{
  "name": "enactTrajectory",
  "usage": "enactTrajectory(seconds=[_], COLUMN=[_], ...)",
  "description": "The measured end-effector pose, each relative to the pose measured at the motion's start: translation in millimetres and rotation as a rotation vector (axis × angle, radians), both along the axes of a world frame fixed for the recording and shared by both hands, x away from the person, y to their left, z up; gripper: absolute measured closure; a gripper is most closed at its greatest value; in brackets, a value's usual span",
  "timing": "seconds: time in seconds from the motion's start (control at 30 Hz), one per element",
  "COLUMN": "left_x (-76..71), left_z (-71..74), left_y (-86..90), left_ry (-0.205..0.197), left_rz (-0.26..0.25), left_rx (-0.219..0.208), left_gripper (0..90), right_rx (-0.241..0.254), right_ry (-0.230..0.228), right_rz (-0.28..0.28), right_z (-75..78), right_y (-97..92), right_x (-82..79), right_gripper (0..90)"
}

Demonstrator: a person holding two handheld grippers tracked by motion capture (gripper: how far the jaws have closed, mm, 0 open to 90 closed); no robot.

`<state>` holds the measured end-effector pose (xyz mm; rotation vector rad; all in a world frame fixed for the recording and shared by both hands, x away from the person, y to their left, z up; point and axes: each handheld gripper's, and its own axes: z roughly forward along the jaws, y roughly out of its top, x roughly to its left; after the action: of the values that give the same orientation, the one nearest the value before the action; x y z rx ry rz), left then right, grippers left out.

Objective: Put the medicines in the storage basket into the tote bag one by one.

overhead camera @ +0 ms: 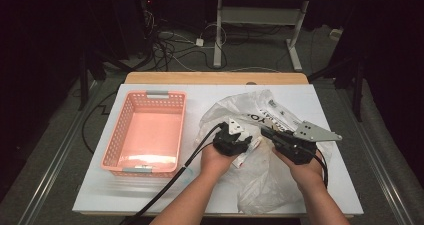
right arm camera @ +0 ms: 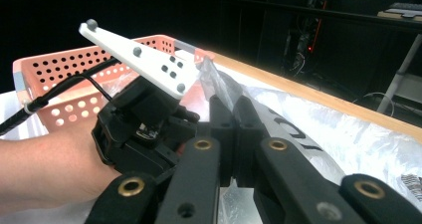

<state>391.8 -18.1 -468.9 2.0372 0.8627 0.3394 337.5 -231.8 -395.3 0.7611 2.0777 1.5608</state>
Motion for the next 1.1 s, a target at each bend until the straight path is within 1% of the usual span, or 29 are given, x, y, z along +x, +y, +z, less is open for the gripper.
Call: enactTrajectory(seconds=[0.13, 0.3, 0.4, 0.47, 0.5, 0.57, 0.6, 0.63, 0.67, 0.73, 0.8, 0.9, 1.0, 1.03, 1.1], left_x=[1.7, 4.0, 4.6, 4.7, 4.7, 3.6, 2.8, 1.8, 0.5, -3.4, -7.1, -13.8, -20.8, -23.9, -32.0], left_z=[-3.8, -4.3, -3.1, -1.7, -0.8, 0.9, 1.7, 2.5, 3.3, 4.9, 6.5, 9.3, 11.8, 12.7, 14.4], left_y=[-1.4, -3.0, -3.8, -3.1, -2.5, -1.8, -1.6, -1.3, -1.3, -1.1, -0.2, 3.2, 6.9, 8.5, 11.1], left_ry=[0.005, 0.008, 0.009, 0.01, 0.009, 0.003, 0.004, 0.007, 0.012, 0.015, 0.03, 0.034, 0.051, 0.06, 0.06], left_rz=[0.0, 0.004, 0.001, 0.004, 0.004, 0.006, -0.001, -0.011, -0.018, -0.03, -0.035, -0.037, -0.044, -0.054, -0.07], left_rx=[-0.002, -0.011, 0.002, -0.012, -0.012, -0.01, -0.007, -0.005, -0.003, 0.002, 0.002, -0.003, -0.014, -0.023, -0.019], left_gripper=[48.7, 48.4, 48.2, 45.0, 44.0, 38.6, 38.0, 37.6, 34.8, 34.4, 30.4, 27.6, 22.0, 21.2, 21.1], right_rx=[0.0, 0.002, 0.002, 0.004, 0.005, 0.005, 0.004, 0.003, 0.003, 0.004, 0.008, 0.009, 0.009, 0.011, 0.008], right_ry=[-0.001, -0.001, 0.0, 0.001, 0.001, 0.0, 0.001, 0.003, 0.003, 0.004, 0.005, 0.002, 0.0, 0.0, 0.004], right_rz=[-0.001, 0.0, 0.002, 0.002, 0.001, 0.002, 0.003, 0.004, 0.003, 0.001, -0.001, -0.003, 0.001, 0.001, 0.0], right_z=[0.1, -0.2, -0.3, -0.4, -0.4, -0.5, -0.5, -0.6, -0.7, -0.6, -0.5, -0.5, -0.6, -0.5, -0.2], right_y=[-0.7, -0.8, -0.8, -1.1, -1.2, -1.3, -1.5, -1.7, -1.9, -2.7, -3.3, -3.7, -3.4, -3.0, -2.9], right_x=[0.4, 0.7, 0.8, 0.8, 0.9, 1.1, 1.1, 1.1, 1.1, 0.9, 1.0, 0.8, 0.6, 0.4, -0.4], right_gripper=[90.0, 90.0, 90.0, 90.0, 90.0, 90.0, 90.0, 90.0, 90.0, 90.0, 90.0, 90.0, 90.0, 90.0, 90.0])
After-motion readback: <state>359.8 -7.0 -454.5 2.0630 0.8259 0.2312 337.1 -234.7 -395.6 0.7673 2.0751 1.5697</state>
